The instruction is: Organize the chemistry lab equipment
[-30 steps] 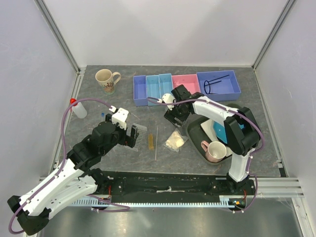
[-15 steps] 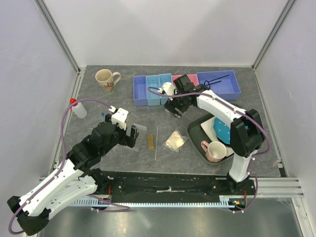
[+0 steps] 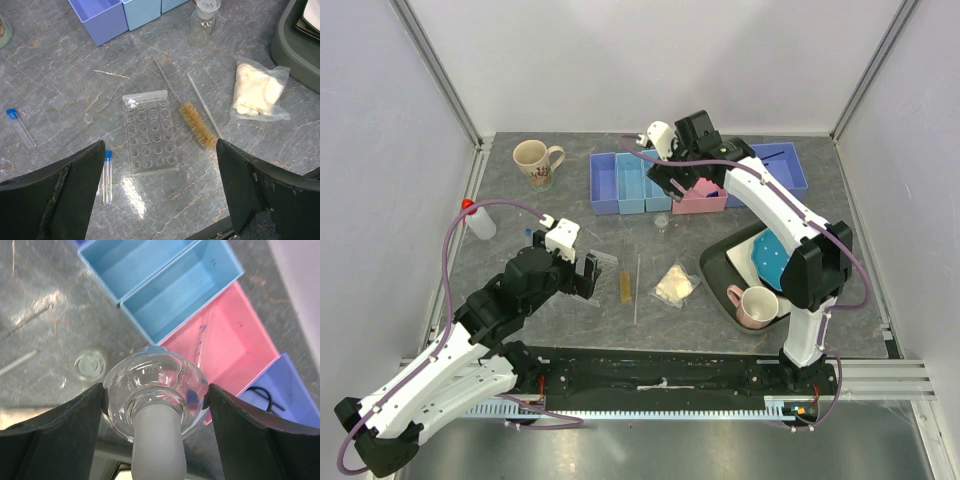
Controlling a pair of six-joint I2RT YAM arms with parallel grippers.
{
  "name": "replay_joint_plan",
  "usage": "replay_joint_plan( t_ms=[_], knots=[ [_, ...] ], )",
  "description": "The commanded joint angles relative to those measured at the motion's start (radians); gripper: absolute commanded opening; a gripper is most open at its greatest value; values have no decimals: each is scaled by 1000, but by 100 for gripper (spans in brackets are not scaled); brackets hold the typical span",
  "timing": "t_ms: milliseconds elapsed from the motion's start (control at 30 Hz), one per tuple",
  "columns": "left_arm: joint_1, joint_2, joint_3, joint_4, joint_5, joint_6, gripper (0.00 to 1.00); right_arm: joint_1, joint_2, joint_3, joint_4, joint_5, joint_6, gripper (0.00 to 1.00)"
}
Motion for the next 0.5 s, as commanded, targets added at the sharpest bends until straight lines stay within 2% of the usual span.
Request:
replay_joint_plan(
  t_ms=[0, 467],
  knots=[
    [-1, -8, -4, 43, -5, 28, 98, -2, 88, 173, 11, -12, -12, 32],
    [0, -2, -1, 45, -26, 26, 98, -5, 391, 496, 20, -47, -32, 33]
  ],
)
